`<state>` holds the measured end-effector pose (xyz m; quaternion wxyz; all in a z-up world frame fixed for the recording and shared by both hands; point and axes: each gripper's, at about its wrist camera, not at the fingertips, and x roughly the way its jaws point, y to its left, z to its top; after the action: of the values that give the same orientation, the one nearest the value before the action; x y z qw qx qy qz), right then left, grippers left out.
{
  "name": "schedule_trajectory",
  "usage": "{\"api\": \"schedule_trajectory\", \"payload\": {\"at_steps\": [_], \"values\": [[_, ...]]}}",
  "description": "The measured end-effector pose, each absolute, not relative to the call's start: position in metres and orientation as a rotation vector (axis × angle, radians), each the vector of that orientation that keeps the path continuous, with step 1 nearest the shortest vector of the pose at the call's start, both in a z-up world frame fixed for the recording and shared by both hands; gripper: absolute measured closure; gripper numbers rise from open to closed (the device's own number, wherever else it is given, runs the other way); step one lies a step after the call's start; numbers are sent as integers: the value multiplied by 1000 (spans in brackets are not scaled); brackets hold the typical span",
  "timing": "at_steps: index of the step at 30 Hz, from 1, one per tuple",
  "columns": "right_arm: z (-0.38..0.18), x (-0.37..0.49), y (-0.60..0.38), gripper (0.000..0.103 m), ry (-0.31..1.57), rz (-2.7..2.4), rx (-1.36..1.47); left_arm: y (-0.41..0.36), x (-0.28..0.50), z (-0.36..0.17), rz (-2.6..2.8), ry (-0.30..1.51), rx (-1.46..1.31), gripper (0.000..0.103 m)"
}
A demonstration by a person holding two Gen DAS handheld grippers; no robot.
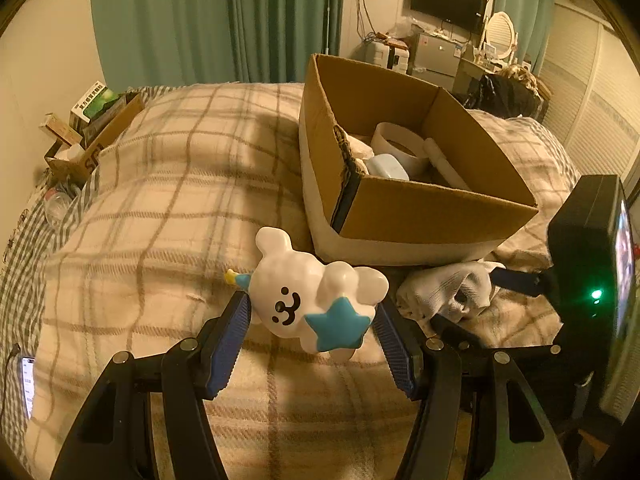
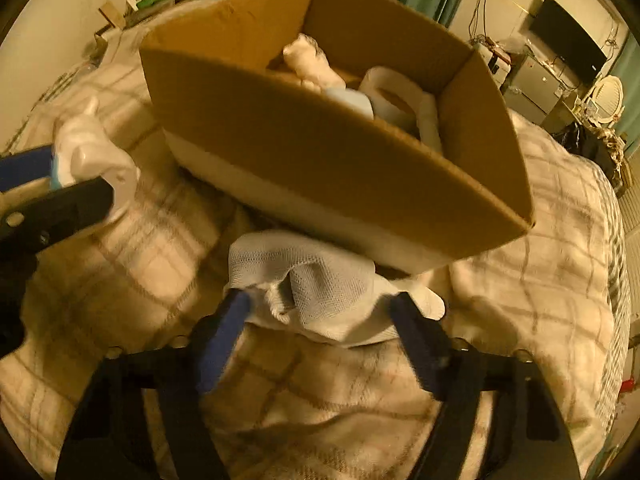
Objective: Organize objects
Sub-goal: 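Grasp the white star toy figure with left tool while right tool grasps the white sock, then carry toy figure and sock into the box and open both tools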
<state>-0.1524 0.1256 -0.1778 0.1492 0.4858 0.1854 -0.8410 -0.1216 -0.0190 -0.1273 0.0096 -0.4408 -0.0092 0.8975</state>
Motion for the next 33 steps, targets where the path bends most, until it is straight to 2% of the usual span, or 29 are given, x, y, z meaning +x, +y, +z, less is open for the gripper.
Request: {"api": "schedule_trajectory", "payload": {"at_steps": [1,3,4,7,15,18,19,26,33], "values": [[-179,-151,127,57,528,-2422,1405,-18,-120,-127,2801,-26,-1379,39],[-175,-144,132,70,496,-2444,1384,-15,-117,-127,2801,-12,-1379,39],[-172,-139,136,75,476,-2459,1370,-13,-114,-127,2797,2,-1378,39],[-159,-122,145,83,417,-2491,1324,-8,-105,-121,2796,41,-1359,39],[-110,-84,159,87,305,-2557,1179,-16,-85,-97,2798,10,-1311,39],[-87,-74,160,94,293,-2587,1130,-17,-84,-80,2788,5,-1277,39],[-76,-72,162,103,284,-2603,1102,-17,-86,-71,2786,10,-1253,39],[-30,-81,162,102,278,-2630,988,-2,-107,-24,2779,92,-1128,39],[5,-114,164,102,241,-2639,892,14,-145,-4,2797,153,-1059,39]]}}
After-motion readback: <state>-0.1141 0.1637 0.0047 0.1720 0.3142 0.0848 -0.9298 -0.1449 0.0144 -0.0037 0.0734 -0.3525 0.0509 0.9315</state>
